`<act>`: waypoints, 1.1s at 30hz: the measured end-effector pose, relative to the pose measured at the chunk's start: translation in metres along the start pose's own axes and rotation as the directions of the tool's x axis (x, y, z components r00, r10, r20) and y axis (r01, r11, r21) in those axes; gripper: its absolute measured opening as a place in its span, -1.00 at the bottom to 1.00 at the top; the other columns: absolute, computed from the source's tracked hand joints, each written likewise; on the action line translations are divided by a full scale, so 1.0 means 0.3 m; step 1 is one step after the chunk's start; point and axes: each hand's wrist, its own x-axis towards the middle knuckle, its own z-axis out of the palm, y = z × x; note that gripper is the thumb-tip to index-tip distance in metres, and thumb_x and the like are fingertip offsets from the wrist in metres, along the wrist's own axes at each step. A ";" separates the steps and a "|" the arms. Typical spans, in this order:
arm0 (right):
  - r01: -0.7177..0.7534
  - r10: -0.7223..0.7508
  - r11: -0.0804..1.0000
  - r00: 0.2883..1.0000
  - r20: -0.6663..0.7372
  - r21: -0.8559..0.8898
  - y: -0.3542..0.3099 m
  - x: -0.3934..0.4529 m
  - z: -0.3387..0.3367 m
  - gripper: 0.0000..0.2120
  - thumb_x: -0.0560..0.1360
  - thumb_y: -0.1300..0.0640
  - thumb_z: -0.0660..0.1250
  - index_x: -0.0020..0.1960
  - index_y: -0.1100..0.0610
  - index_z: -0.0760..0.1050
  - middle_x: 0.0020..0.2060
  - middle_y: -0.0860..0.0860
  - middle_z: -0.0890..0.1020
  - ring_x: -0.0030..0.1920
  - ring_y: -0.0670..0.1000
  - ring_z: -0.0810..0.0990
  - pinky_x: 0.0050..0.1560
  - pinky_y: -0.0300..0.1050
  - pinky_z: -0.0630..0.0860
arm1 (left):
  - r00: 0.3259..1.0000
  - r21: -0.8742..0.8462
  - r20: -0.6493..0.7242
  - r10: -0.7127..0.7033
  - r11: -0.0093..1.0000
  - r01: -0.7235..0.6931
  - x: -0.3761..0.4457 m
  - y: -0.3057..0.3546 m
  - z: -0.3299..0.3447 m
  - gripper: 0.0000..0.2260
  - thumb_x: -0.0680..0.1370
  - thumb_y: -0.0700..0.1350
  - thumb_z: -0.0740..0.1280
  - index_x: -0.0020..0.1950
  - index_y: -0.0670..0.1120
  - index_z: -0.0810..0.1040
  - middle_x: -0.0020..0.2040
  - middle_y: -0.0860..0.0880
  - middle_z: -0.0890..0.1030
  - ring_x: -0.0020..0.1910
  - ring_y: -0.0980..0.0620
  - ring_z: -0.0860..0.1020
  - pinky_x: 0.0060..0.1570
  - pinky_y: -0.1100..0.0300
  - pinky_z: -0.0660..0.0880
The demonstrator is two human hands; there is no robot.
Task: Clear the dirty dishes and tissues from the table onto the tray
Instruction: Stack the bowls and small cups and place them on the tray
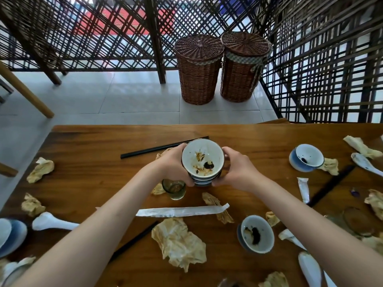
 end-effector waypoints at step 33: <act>0.040 -0.025 0.994 0.988 -0.149 0.102 -0.085 -0.147 -0.153 -0.09 0.04 0.23 0.66 0.32 -0.04 0.40 0.10 -0.15 0.57 0.16 -0.08 0.50 0.08 -0.04 0.58 | 0.970 -0.089 -0.106 0.218 0.970 -0.228 -0.143 0.169 -0.070 -0.24 0.09 -0.17 0.63 0.25 0.00 0.49 0.10 0.08 0.60 0.14 0.01 0.52 0.20 -0.08 0.46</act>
